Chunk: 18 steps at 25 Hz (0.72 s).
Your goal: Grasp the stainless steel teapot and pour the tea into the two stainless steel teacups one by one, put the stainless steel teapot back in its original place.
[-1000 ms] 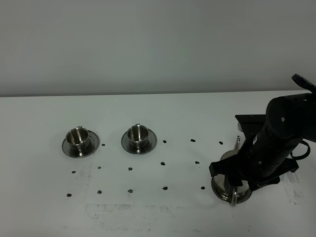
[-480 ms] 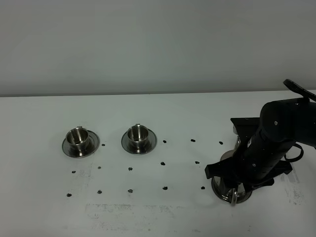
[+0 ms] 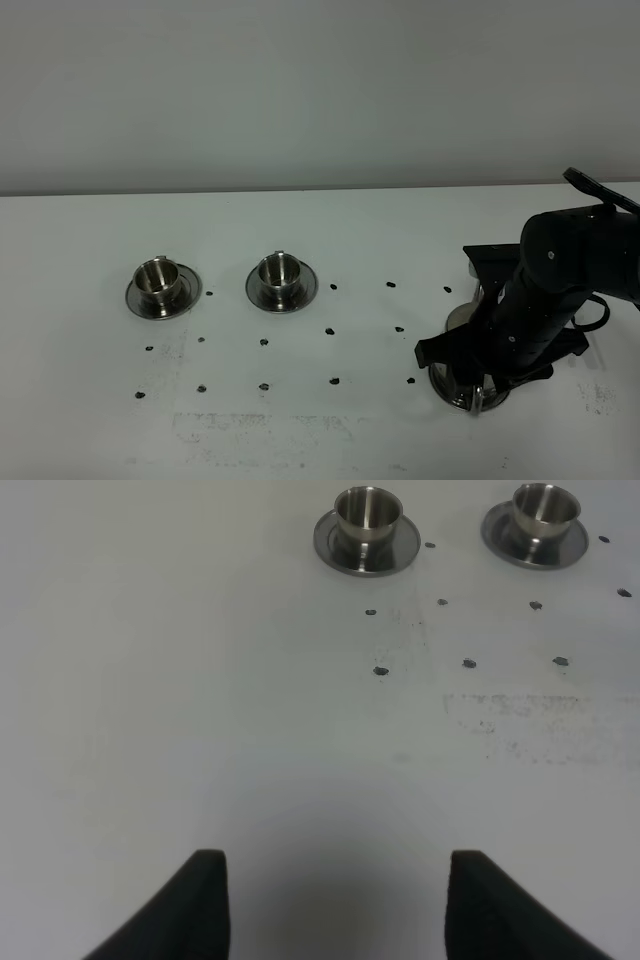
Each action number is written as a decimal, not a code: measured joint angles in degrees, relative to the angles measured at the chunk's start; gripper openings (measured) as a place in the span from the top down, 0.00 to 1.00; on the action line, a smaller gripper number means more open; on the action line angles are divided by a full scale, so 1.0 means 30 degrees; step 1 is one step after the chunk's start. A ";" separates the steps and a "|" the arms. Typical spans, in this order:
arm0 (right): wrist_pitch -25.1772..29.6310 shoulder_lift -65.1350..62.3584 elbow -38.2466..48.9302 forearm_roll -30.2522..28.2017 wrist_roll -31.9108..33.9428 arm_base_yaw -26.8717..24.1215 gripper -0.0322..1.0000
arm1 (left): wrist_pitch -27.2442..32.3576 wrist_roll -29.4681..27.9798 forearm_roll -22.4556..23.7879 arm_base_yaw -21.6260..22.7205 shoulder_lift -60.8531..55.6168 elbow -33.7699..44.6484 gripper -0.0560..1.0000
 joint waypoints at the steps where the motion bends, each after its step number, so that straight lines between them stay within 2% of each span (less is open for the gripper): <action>1: 0.0070 0.0000 0.0000 -0.0092 0.0000 -0.0017 0.47 | 0.0000 0.0000 0.0000 0.0000 0.0000 0.0000 0.44; 18: 0.0180 0.0000 0.0000 -0.1061 -0.0026 -0.0428 0.47 | 0.0000 0.0000 0.0000 0.0000 0.0000 0.0000 0.44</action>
